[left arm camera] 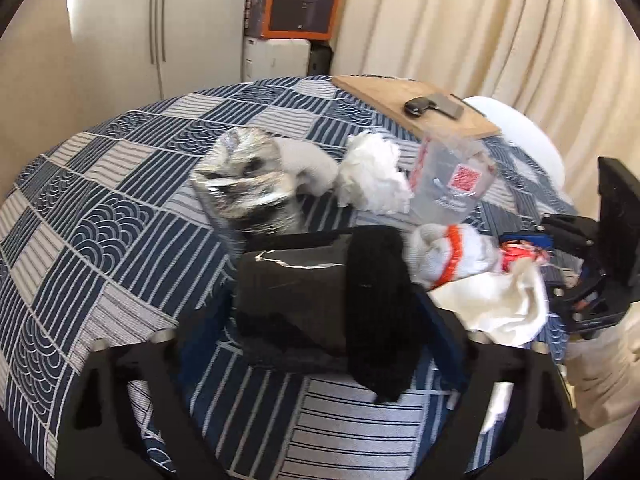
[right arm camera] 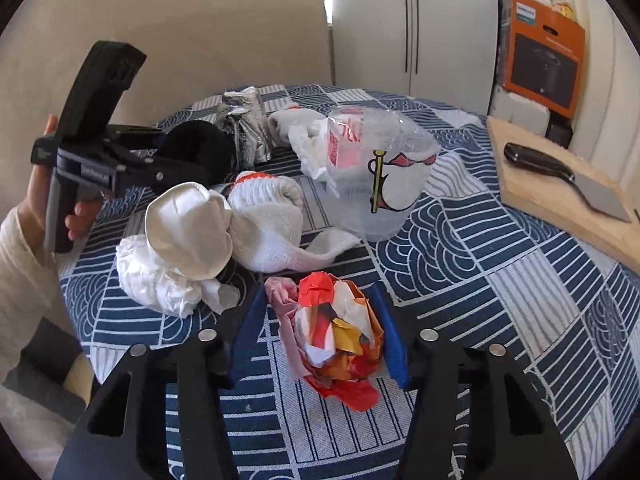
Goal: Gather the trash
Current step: 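Close the right gripper on the pink-orange wrapper while the left grasps the black cloth, then carry the wrapper and black cloth in both grippers down to the black bin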
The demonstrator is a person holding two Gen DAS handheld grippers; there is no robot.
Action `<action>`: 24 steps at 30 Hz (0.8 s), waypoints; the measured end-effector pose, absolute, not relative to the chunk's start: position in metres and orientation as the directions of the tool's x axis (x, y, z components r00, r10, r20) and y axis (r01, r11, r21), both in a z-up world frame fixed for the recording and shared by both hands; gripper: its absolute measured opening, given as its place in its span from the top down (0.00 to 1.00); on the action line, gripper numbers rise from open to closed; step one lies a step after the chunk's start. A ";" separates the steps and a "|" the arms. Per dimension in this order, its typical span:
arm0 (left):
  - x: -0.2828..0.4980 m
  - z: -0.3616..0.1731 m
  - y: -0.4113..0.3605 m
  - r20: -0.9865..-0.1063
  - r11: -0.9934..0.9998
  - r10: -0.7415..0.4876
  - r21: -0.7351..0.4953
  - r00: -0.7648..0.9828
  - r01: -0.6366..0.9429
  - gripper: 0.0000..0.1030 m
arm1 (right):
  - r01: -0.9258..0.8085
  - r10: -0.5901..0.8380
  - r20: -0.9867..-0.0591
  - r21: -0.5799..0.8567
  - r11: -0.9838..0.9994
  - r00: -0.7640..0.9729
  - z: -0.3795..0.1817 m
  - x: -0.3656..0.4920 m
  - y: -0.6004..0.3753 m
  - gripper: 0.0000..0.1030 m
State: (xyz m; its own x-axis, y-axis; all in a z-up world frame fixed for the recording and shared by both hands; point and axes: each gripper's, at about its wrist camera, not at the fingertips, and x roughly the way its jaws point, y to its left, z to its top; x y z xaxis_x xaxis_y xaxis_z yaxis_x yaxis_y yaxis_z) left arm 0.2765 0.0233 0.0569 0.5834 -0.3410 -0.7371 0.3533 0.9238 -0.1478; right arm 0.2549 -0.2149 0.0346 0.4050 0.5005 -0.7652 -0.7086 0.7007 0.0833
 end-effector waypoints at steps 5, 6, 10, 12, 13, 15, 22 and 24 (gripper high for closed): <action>0.265 0.059 0.011 -0.754 0.928 -0.275 -0.046 0.596 0.370 0.26 | -0.701 0.483 -0.765 0.059 0.710 0.426 0.037 0.248 -0.222 0.63; 0.264 0.060 0.011 -0.755 0.928 -0.276 -0.050 0.595 0.368 0.26 | -0.701 0.484 -0.762 0.056 0.711 0.430 0.038 0.247 -0.223 0.63; 0.254 0.066 0.013 -0.741 0.926 -0.283 -0.046 0.609 0.374 0.26 | -0.685 0.513 -0.737 0.094 0.723 0.440 0.043 0.242 -0.235 0.63; 0.244 0.072 0.016 -0.727 0.927 -0.276 -0.030 0.628 0.373 0.26 | -0.671 0.542 -0.718 0.142 0.728 0.436 0.046 0.240 -0.244 0.63; 0.241 0.074 0.018 -0.722 0.928 -0.281 -0.037 0.632 0.371 0.26 | -0.666 0.555 -0.711 0.163 0.727 0.432 0.047 0.238 -0.249 0.63; 0.230 0.081 0.025 -0.707 0.927 -0.301 -0.058 0.640 0.372 0.26 | -0.659 0.562 -0.703 0.176 0.732 0.437 0.049 0.234 -0.255 0.63; 0.200 0.092 0.037 -0.687 0.944 -0.254 -0.023 0.681 0.329 0.26 | -0.656 0.596 -0.658 0.201 0.727 0.460 0.063 0.217 -0.272 0.63; 0.191 0.093 0.041 -0.689 0.949 -0.244 -0.024 0.683 0.314 0.26 | -0.659 0.600 -0.647 0.194 0.727 0.471 0.067 0.210 -0.276 0.63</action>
